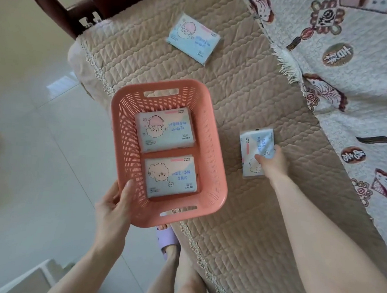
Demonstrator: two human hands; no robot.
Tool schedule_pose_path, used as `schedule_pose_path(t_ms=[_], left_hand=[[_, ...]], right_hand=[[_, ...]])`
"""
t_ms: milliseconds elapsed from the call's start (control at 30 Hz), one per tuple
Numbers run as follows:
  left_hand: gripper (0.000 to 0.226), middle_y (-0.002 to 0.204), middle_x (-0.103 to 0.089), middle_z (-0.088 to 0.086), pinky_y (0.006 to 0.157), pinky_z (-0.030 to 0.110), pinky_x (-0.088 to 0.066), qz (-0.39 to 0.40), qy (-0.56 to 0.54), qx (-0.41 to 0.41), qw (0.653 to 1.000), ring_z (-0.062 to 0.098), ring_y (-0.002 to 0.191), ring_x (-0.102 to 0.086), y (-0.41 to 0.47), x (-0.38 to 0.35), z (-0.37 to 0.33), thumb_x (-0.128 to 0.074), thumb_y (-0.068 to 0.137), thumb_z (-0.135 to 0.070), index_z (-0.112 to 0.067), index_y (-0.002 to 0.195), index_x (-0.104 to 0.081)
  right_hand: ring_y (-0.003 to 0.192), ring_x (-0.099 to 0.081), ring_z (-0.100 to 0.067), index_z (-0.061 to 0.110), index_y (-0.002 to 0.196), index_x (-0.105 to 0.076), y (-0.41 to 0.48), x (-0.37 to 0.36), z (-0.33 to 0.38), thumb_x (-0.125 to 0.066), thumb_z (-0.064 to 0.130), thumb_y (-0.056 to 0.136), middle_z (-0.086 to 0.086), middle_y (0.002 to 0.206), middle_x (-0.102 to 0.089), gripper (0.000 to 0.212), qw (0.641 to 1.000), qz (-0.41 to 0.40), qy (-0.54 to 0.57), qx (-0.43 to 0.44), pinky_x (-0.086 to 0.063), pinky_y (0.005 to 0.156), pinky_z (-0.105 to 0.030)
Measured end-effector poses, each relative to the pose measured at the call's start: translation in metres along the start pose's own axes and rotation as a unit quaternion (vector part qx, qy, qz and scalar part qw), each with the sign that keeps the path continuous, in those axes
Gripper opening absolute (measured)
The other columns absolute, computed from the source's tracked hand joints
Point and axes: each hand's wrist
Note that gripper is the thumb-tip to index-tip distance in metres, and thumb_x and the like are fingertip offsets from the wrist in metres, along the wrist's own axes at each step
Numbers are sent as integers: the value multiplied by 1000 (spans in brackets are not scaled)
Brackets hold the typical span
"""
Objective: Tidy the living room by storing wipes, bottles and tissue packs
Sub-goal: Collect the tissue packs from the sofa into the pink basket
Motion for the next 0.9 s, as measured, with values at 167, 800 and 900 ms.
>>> schedule_pose_path(t_ms=[167, 800, 900], left_hand=[[20, 99, -76, 1, 74, 28, -58, 0, -5, -2, 1000, 18, 87, -70, 1, 0, 2, -53, 98, -25, -28, 101, -72], [17, 88, -72, 3, 79, 36, -53, 11, -27, -3, 1000, 22, 82, -66, -30, 23, -27, -52, 99, -18, -23, 95, -68], [16, 90, -69, 8, 79, 38, -53, 15, -38, -2, 999, 24, 83, -62, -38, 31, -30, -52, 99, -17, -21, 95, -67]], right_hand=[[109, -61, -31, 7, 125, -53, 2, -4, 1, -63, 8, 87, -13, 124, -63, 39, 997, -38, 70, -18, -49, 95, -45], [67, -66, 0, 26, 90, -66, -169, 100, 123, -58, -4, 89, 12, 74, -73, 31, 923, 144, 284, 218, -56, 66, -19], [68, -64, 4, 27, 93, -66, -202, 78, 143, -59, -6, 88, 5, 84, -70, 34, 917, 196, 206, 281, -53, 66, -15]])
Point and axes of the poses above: each hand's wrist, its own y-axis towards the middle knuckle, its own x-axis out of the back of the hand, z = x × y
